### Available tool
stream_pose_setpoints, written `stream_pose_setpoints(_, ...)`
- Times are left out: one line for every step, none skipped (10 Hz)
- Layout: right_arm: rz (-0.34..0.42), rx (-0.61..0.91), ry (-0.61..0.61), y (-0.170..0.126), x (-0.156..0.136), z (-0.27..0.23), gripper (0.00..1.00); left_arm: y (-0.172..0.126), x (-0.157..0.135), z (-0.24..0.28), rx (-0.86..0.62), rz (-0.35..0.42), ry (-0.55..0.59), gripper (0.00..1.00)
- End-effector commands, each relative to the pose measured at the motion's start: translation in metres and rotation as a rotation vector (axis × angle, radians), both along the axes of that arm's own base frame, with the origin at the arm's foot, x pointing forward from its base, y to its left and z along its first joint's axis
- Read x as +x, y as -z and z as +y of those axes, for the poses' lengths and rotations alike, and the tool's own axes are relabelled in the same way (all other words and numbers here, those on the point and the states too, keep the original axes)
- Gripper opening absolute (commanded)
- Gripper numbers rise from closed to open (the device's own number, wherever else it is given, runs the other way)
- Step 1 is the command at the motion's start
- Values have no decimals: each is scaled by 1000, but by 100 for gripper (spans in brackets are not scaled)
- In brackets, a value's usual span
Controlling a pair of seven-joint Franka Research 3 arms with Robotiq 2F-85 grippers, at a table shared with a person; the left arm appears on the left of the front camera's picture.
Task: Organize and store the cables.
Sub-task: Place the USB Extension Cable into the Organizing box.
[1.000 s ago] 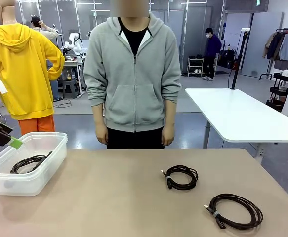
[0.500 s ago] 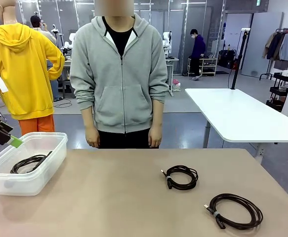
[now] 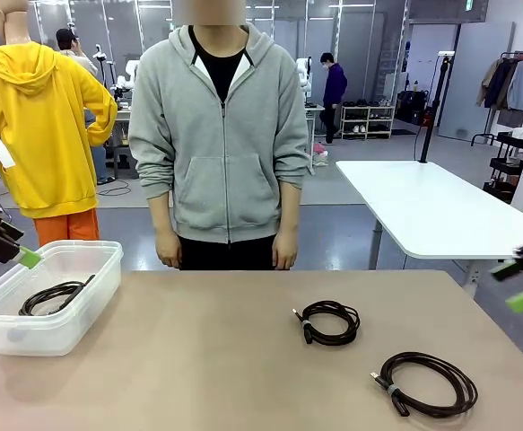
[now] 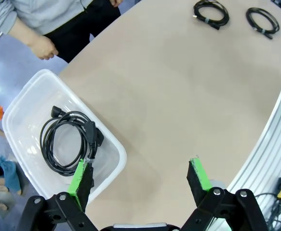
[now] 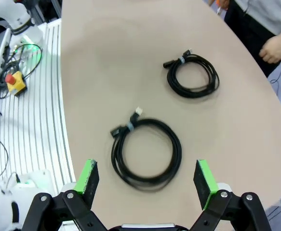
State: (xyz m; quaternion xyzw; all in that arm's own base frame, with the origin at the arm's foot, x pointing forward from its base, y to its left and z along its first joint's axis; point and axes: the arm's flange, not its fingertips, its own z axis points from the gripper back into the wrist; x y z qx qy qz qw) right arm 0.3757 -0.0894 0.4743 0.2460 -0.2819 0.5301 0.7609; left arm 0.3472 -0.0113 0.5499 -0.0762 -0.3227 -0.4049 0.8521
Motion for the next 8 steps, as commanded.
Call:
stream_pose_setpoints(40, -84, 92, 0, 23, 60, 100, -3, 3, -1, 2, 4, -19, 100)
stream_pose_setpoints(70, -153, 158, 5, 34, 94, 100, -3, 3, -1, 2, 4, -19, 100)
stream_pose_setpoints(105, -175, 177, 9, 43, 114, 100, -3, 3, -1, 2, 4, -19, 100)
stream_pose_setpoints(145, -199, 195, 18, 58, 142, 100, -3, 3, -1, 2, 4, -19, 100)
stream_pose_setpoints(183, -209, 246, 27, 69, 164, 100, -3, 3, -1, 2, 4, -19, 100)
stream_pose_setpoints(221, -214, 318, 38, 79, 189, 100, -3, 3, -1, 2, 4, -19, 100)
stream_pose_setpoints(223, -253, 382, 48, 86, 214, 100, -3, 3, -1, 2, 4, -19, 100)
stream_pose_setpoints(250, -280, 447, 57, 94, 238, 100, -3, 3, -1, 2, 4, -19, 100)
